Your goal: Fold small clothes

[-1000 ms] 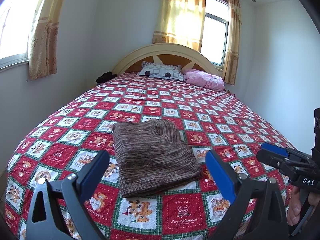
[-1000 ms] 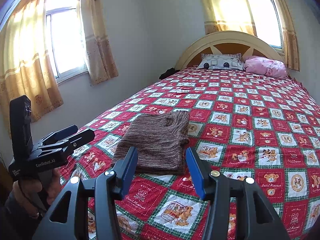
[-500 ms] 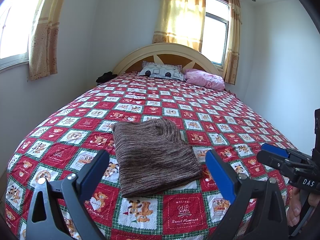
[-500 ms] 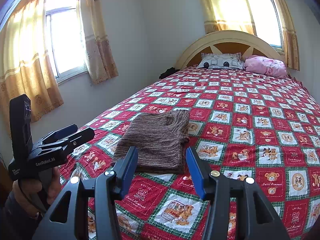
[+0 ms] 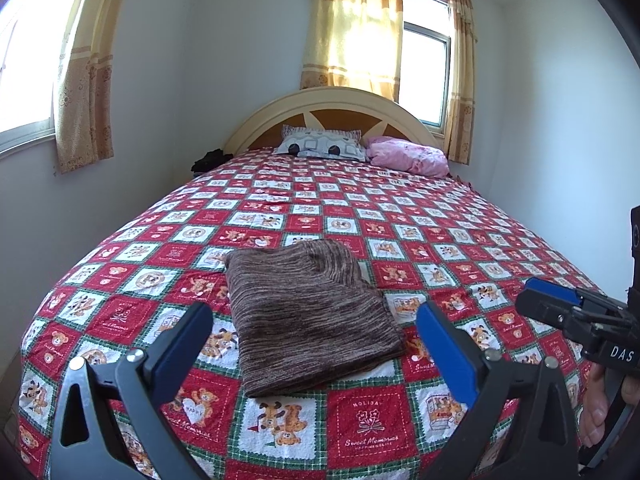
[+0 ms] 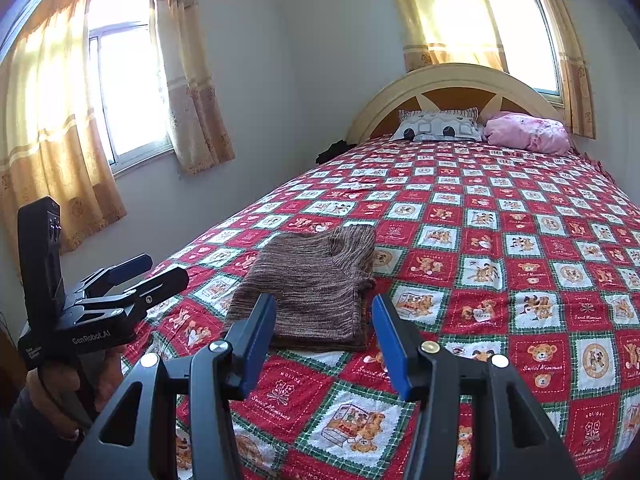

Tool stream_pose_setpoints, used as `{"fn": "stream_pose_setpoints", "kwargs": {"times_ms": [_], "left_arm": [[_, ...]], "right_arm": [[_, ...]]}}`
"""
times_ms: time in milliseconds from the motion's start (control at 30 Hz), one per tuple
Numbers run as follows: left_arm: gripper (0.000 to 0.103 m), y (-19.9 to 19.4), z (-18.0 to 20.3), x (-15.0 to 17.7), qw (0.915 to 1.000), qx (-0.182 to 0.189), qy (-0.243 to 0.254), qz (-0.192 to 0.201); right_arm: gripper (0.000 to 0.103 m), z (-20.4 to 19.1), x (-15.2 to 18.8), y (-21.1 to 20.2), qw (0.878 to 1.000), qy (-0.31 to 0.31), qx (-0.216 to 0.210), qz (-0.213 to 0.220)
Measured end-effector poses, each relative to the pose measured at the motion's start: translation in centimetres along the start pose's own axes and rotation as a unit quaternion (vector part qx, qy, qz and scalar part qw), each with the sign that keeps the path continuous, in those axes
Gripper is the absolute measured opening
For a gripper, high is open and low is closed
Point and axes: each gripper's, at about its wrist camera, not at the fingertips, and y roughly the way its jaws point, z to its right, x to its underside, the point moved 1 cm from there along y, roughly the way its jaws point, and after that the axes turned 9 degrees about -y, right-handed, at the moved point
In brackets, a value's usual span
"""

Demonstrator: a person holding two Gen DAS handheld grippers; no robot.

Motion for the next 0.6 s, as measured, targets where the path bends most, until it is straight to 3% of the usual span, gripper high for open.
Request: {"fn": "stream_pose_setpoints", "kwargs": {"times_ms": [600], "left_arm": [[0.103,-1.1,0.3,-0.7,0.9994,-0.011,0.013,0.031]], "right_arm": [[0.052,-0.1,0.2,0.0,1.000,-0.001,-0.003,0.002]]}}
